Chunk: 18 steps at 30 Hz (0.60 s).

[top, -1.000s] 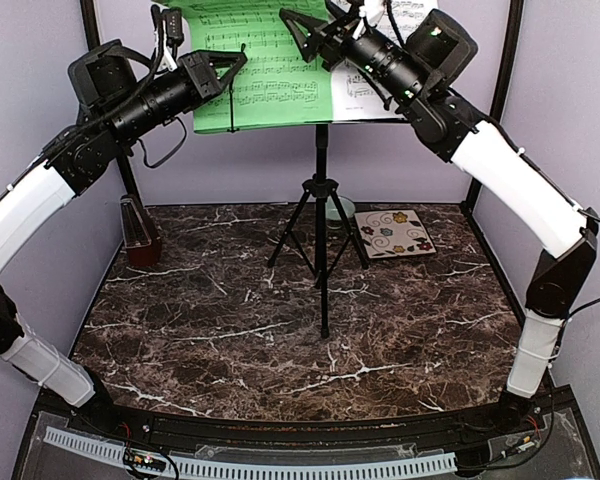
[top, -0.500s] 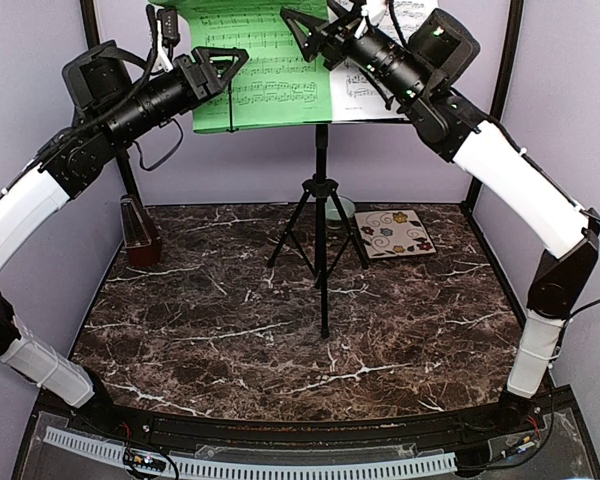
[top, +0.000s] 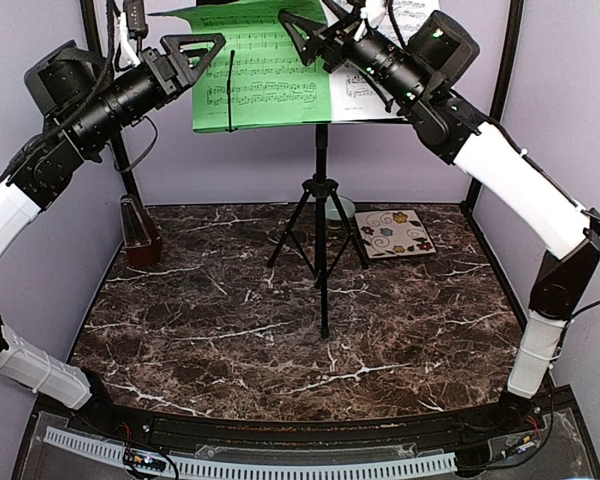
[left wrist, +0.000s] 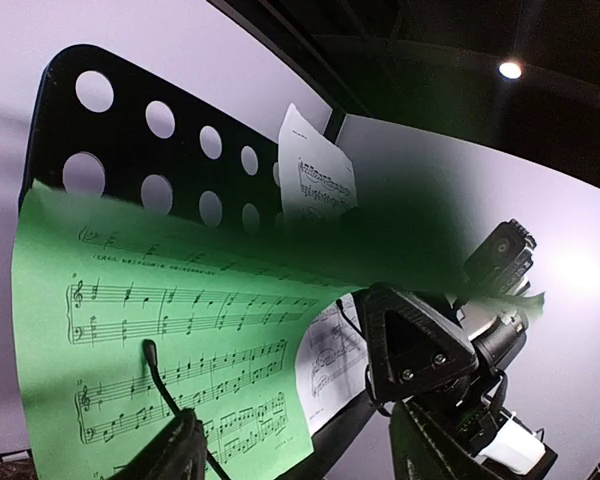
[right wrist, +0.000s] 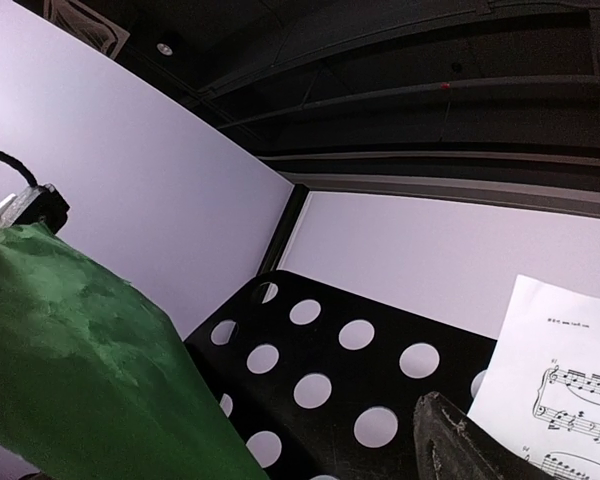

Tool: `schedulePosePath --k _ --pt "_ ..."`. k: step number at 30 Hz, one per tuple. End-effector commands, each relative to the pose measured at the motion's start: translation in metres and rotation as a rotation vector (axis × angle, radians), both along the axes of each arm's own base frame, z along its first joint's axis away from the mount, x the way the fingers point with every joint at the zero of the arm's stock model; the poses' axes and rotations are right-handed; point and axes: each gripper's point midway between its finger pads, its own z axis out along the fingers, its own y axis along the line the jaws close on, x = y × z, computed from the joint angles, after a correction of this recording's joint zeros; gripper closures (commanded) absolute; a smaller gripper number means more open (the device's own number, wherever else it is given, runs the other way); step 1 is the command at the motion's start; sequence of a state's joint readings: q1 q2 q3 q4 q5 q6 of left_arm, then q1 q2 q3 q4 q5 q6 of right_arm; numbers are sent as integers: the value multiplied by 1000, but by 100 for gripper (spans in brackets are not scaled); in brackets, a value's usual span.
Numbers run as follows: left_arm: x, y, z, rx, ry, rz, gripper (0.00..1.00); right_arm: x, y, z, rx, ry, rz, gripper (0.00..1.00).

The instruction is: Set up the instrument practice props

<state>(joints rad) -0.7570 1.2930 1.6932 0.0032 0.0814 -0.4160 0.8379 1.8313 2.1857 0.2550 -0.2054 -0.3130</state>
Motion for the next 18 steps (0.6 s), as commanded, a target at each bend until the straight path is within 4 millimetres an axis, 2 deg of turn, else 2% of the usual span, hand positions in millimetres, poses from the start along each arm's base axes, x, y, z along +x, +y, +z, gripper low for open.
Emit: schedulePosePath --k 1,3,6,12,18 --pt "-21 -5 14 -13 -93 -74 37 -19 -20 26 67 -45 -4 14" --pt "-30 -11 22 -24 -147 -126 38 -20 -20 26 69 -43 0 14" --pt "-30 -16 34 -40 -210 -131 39 -20 -21 26 74 -42 2 14" --pt "-11 -16 66 -80 -292 -36 40 -22 -25 23 76 -33 -5 12" --pt "11 -20 85 -94 -352 69 40 -33 -39 21 101 -34 -3 9"
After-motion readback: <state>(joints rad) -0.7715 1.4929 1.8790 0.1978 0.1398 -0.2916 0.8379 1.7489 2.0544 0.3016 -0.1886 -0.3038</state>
